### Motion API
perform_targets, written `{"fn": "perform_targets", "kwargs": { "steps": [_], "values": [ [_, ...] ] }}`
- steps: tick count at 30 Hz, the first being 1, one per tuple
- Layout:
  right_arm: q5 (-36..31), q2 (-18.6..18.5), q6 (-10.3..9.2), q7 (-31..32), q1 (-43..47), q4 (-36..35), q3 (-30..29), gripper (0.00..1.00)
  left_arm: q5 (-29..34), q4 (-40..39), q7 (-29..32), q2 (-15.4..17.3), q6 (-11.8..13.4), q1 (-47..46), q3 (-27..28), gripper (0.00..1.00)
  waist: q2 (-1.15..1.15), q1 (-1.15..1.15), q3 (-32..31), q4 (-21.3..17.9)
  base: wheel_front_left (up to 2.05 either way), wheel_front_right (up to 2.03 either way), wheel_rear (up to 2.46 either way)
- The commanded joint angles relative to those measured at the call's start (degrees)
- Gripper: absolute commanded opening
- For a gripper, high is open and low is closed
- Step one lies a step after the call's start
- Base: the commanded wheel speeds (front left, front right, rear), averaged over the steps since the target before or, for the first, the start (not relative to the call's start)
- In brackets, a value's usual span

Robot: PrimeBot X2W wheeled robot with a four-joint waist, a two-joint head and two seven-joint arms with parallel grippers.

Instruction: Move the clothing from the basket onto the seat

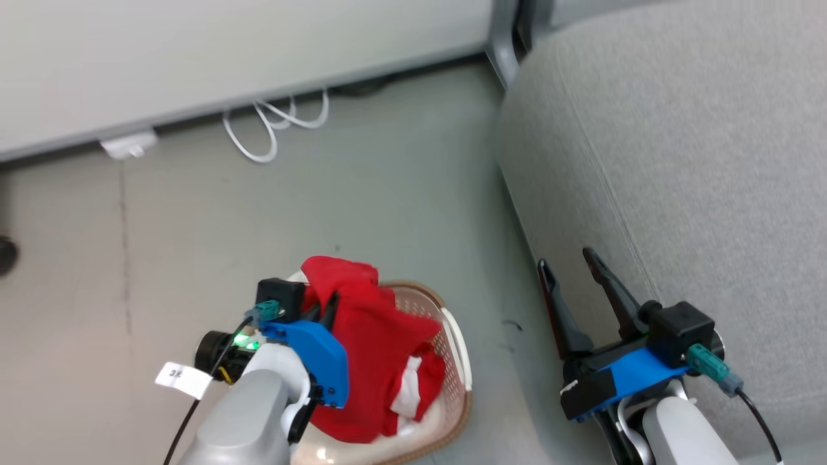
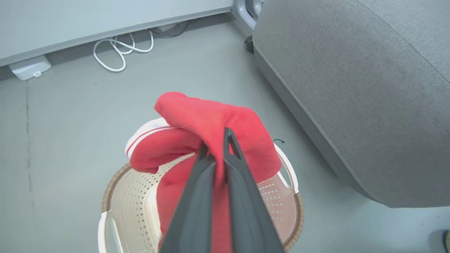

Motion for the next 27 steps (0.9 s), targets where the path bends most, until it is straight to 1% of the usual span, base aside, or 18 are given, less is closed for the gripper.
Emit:
{"fn": "perform_targets", "kwargs": {
  "steps": [1, 11, 22, 27],
  "values": [
    [-0.4, -0.2, 0.03, -0.2, 0.8, 0.2, -0.1, 1.0, -0.5, -0.9, -0.2, -0.1, 0.0, 0.1, -0.8, 0.0, 0.0, 0.02, -3.6, 2.4, 0.0, 0.0, 0.0],
    [-1.1, -0.2, 0.03, 0.6, 2.9, 1.4, -0.5, 1.0, -6.4, -9.3, 0.1, -0.2, 0.0, -2.5, -6.6, 0.0, 0.0, 0.02, -8.7, 4.9, 0.0, 0.0, 0.0],
    [-1.5, -0.2, 0.03, 2.3, 4.5, 1.0, 0.0, 1.0, -10.4, -15.7, 1.3, -0.2, 0.0, -7.9, -11.7, 0.0, 0.0, 0.02, -11.2, 5.1, 0.0, 0.0, 0.0],
    [-1.4, -0.2, 0.03, 2.9, 5.2, 0.6, 0.1, 1.0, -12.3, -17.8, 1.5, -0.2, 0.5, -10.2, -14.3, 0.0, 0.0, 0.02, -11.8, 5.2, 0.0, 0.0, 0.0]
  ]
}}
